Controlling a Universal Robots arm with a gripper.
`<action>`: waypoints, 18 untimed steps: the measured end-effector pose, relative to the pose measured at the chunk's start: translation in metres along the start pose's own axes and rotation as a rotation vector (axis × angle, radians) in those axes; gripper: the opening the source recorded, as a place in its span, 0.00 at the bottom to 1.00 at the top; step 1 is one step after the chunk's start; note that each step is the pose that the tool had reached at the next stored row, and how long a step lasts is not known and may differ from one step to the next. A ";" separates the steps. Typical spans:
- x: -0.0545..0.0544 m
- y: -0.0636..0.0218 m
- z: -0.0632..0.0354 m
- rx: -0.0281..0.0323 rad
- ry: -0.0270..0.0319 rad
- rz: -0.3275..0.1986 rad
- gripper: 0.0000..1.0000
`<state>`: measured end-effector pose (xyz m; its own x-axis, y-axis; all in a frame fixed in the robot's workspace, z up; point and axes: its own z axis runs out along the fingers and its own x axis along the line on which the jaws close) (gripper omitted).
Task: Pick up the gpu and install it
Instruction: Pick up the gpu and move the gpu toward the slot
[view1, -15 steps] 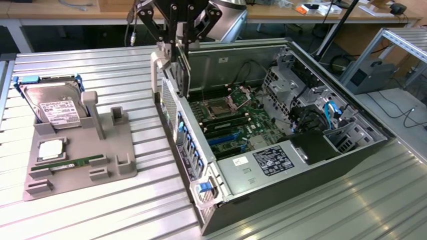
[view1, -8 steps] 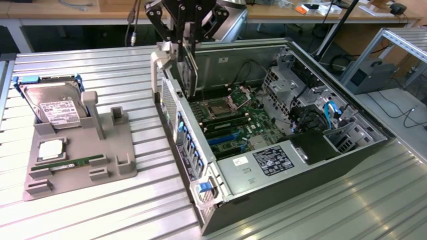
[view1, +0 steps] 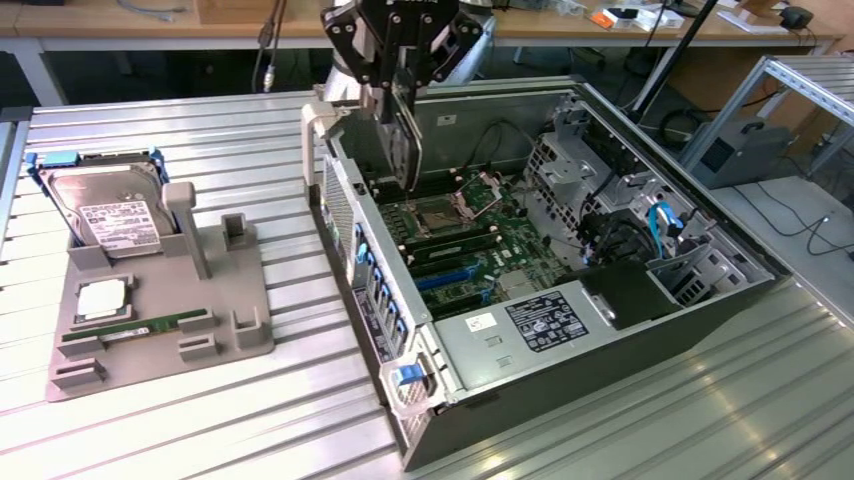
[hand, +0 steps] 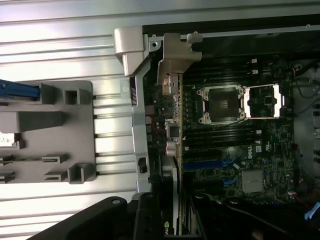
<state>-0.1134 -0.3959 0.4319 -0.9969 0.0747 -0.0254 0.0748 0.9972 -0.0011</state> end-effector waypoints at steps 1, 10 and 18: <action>-0.003 0.0002 0.0005 0.0003 0.0002 0.000 0.27; -0.041 0.0031 0.0113 0.0072 0.0025 -0.001 0.27; -0.081 0.0062 0.0226 0.0193 0.0035 -0.001 0.27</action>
<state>-0.0312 -0.3960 0.4113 -0.9970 0.0736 -0.0219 0.0740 0.9970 -0.0205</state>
